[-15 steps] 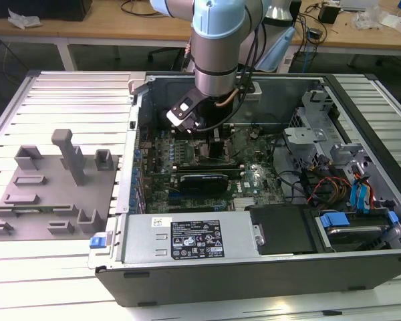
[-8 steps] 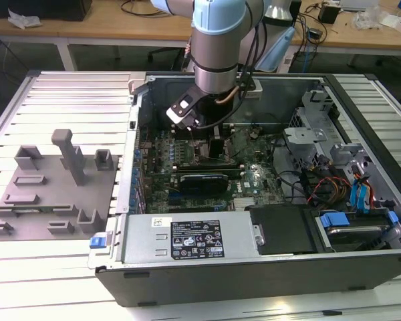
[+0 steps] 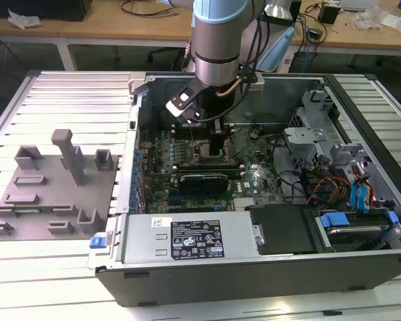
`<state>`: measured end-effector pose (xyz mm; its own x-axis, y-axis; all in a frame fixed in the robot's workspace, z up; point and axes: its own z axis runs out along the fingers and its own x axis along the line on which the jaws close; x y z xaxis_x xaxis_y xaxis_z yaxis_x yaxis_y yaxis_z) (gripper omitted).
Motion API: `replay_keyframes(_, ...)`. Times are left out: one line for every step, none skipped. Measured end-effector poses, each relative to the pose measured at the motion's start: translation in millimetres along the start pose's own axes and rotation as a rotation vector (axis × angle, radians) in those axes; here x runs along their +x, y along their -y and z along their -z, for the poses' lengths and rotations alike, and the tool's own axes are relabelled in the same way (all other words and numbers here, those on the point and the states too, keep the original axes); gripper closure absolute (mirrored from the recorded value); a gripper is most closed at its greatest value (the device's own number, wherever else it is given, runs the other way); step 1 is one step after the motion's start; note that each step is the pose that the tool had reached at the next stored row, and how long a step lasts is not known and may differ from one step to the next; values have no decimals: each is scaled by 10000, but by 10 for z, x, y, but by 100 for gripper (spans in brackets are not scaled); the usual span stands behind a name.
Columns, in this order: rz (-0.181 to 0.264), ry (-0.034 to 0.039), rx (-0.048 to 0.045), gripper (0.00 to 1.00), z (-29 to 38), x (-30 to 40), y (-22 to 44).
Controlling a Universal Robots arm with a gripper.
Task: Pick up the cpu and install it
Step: 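Place the cpu into insertion slot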
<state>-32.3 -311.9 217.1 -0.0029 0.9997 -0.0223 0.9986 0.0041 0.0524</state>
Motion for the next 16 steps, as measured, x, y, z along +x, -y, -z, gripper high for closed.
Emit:
replay_keyframes(0, 0, 0, 38, 0, 0, 0)
replay_keyframes(0, -1, 1, 38, 0, 0, 0)
replay_keyframes(-1, -3, 0, 40, 0, 0, 0)
replay_keyframes(0, -3, 0, 47, 0, 0, 0)
replay_keyframes(0, -3, 1, 47, 1, 0, 0)
replay_keyframes(-1, -5, 0, 53, 1, 0, 0)
replay_keyframes(0, -6, 0, 59, 1, 0, 0)
replay_keyframes(0, -7, 1, 77, 1, 0, 0)
replay_keyframes(-1, -9, 0, 83, 1, 0, 0)
replay_keyframes(0, -9, 0, 83, 1, 0, 0)
replay_keyframes(-1, -10, 0, 83, 1, 0, 0)
replay_keyframes(0, -11, 1, 89, 1, 0, 0)
replay_keyframes(0, -11, 1, 89, 1, 0, 0)
replay_keyframes(0, -12, 0, 89, 1, 0, 0)
replay_keyframes(-1, -13, 0, 89, 1, 0, 0)
replay_keyframes(-1, -14, 0, 89, 1, 0, 0)
